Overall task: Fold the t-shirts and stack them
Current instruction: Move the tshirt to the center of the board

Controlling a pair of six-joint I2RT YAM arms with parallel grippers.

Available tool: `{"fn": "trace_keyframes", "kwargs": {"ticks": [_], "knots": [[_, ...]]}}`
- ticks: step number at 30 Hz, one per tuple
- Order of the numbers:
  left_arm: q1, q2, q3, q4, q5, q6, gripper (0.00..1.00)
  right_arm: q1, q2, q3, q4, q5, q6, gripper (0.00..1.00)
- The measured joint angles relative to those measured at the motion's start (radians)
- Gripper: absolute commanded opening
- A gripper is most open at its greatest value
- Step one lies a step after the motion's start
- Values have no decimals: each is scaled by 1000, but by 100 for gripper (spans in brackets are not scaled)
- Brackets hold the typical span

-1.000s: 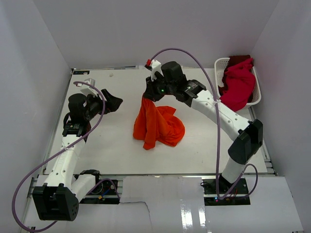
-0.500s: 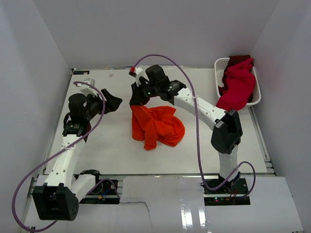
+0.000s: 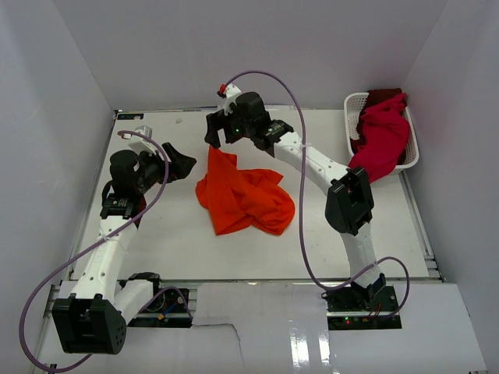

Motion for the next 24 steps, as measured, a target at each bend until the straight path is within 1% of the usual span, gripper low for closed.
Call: {"fn": "trace_keyframes", "kwargs": {"ticks": [4, 8, 11, 13, 14, 16, 17, 20, 24], "knots": [[0, 0, 0, 0, 0, 0, 98, -3, -4, -71, -40, 101, -41, 98], [0, 0, 0, 0, 5, 0, 98, -2, -119, -230, -79, 108, -96, 97], [0, 0, 0, 0, 11, 0, 98, -2, -255, -361, -94, 58, -117, 95], [0, 0, 0, 0, 13, 0, 98, -2, -343, -430, -101, 11, -119, 91], [0, 0, 0, 0, 14, 0, 98, -2, -380, -458, -100, -14, -119, 87], [0, 1, 0, 0, 15, 0, 98, -2, -435, -497, -106, -65, -116, 83], [0, 1, 0, 0, 16, 0, 98, -1, -451, -513, -109, -88, -113, 79], [0, 1, 0, 0, 19, 0, 98, 0, -463, -562, -117, -153, -104, 75], [0, 1, 0, 0, 19, 0, 98, 0, -452, -656, -140, -219, -87, 74]]}}
